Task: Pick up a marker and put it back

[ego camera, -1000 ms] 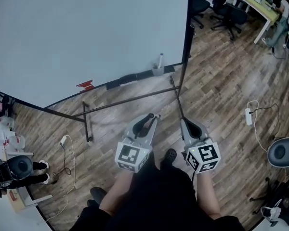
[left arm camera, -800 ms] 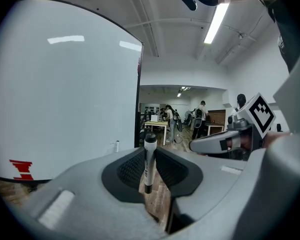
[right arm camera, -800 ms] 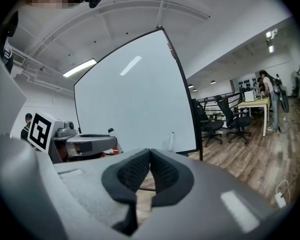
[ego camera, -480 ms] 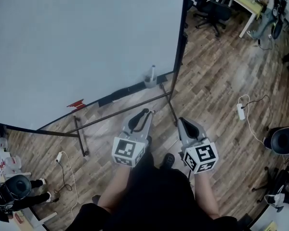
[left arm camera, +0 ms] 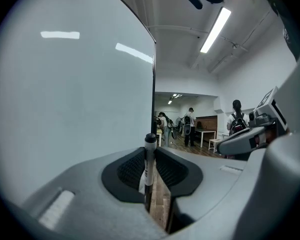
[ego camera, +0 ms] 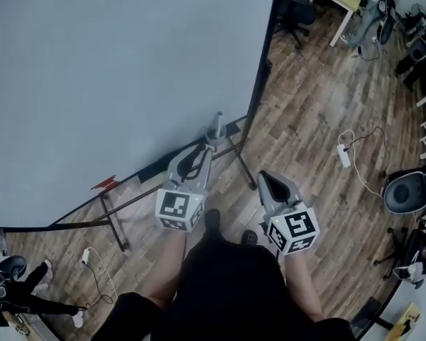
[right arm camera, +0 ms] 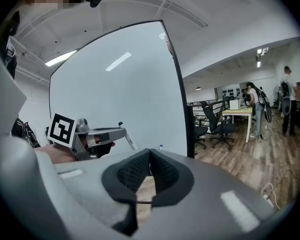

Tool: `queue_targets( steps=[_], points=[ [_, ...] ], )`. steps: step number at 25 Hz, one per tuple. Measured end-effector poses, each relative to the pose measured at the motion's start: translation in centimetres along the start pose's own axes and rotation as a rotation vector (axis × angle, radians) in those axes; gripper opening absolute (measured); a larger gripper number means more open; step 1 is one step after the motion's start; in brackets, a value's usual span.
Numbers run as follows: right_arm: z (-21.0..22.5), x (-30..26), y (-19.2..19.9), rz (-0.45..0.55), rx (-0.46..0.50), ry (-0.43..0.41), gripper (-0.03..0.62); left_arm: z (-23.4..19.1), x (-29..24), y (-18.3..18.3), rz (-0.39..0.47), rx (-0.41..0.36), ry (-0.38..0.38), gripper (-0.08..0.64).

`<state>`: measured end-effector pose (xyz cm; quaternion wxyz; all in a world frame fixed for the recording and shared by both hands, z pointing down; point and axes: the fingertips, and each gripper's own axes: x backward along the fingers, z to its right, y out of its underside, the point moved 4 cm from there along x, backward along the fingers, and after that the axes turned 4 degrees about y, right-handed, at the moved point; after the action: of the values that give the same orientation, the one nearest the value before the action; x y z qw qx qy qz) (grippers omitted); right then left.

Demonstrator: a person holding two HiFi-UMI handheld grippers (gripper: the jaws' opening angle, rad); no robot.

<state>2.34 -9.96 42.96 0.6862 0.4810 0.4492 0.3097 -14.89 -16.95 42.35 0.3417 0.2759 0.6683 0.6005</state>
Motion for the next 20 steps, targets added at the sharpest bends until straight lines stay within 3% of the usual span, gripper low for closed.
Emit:
queue_targets(
  steps=[9, 20],
  points=[
    [-0.4, -1.9, -0.5, 0.006, -0.027, 0.11, 0.003, -3.4, -4.6, 0.8, -0.018, -0.024, 0.102, 0.078],
    [0.0, -2.8, 0.6, -0.025, -0.074, 0.187, 0.003, -5.9, -8.6, 4.9, -0.117, -0.025, 0.131, 0.078]
  ],
)
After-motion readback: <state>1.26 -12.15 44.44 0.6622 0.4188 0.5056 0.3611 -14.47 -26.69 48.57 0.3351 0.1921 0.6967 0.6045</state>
